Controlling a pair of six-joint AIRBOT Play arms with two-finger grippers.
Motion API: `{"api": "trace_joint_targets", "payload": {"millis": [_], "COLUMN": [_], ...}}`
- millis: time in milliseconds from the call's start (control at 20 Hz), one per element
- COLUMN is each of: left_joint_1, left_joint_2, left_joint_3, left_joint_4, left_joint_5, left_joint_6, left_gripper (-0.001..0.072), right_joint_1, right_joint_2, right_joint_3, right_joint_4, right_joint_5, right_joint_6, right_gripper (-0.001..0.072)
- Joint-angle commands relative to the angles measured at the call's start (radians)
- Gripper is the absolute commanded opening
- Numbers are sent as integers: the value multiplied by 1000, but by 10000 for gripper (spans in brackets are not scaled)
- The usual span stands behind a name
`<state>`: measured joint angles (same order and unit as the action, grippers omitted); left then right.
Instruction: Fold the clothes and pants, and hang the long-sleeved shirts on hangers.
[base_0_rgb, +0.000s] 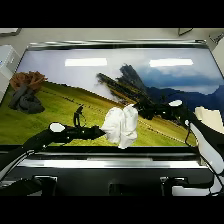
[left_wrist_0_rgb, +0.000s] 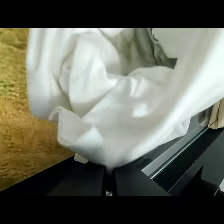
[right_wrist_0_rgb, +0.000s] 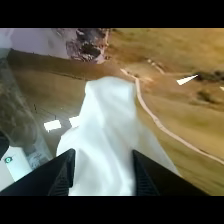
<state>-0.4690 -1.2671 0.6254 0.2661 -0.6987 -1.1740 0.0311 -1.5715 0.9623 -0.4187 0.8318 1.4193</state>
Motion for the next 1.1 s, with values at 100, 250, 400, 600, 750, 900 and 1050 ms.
{"api": "trace_joint_targets", "payload": {"millis": [100,250,400,600,750,900,1050], "left_joint_1": [73,101,201,450,617,655,632], "left_joint_2": [4,58,192,421,542,628,683], "left_joint_3": [1,32,146,480,676,743,751], "left_joint_4": [8,24,138,120,119,97,22], "left_joint_5": [-73,-132,-139,-202,-199,-167,-72], "left_joint_6": [2,113,64,138,93,63,67], "left_gripper": [26,24,24,25,25,25,26], "right_joint_1": [13,-11,-77,-212,-252,-250,-250], "right_joint_2": [-41,-17,80,352,603,801,899], "right_joint_3": [6,54,234,568,660,660,660], "right_joint_4": [-36,-66,-206,-418,-514,-528,-527], "right_joint_5": [68,99,167,204,119,49,-24], "right_joint_6": [13,-29,-41,-42,-16,-12,17], "right_gripper": [34,35,34,35,35,35,35]}}
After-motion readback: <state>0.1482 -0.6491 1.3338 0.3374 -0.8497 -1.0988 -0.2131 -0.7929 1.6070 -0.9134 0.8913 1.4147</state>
